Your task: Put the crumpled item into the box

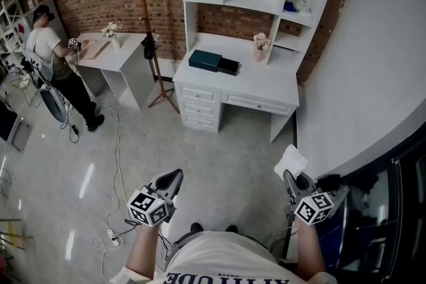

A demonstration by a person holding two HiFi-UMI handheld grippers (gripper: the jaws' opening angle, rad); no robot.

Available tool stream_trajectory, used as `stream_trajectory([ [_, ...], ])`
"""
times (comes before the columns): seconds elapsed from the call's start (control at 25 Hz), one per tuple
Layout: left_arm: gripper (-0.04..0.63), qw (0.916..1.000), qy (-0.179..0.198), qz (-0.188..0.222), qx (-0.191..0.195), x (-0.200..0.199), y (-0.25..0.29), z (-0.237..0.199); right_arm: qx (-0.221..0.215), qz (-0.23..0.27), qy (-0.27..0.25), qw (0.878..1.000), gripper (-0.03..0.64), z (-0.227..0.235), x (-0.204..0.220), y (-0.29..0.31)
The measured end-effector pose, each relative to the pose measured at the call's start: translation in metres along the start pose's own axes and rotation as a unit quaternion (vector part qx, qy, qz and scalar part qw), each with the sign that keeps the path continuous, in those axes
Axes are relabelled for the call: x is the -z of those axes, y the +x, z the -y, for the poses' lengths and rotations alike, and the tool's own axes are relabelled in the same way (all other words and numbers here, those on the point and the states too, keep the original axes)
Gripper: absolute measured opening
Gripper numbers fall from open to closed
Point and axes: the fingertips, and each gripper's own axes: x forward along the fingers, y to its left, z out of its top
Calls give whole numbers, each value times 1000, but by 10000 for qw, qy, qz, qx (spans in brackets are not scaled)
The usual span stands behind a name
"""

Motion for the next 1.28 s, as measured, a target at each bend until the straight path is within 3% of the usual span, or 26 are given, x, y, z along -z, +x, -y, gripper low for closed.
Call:
stream_trajectory([
  [1.28,26,9989,-28,-327,344,30,-58,-54,240,-271,152,9992,80,-94,39,14],
])
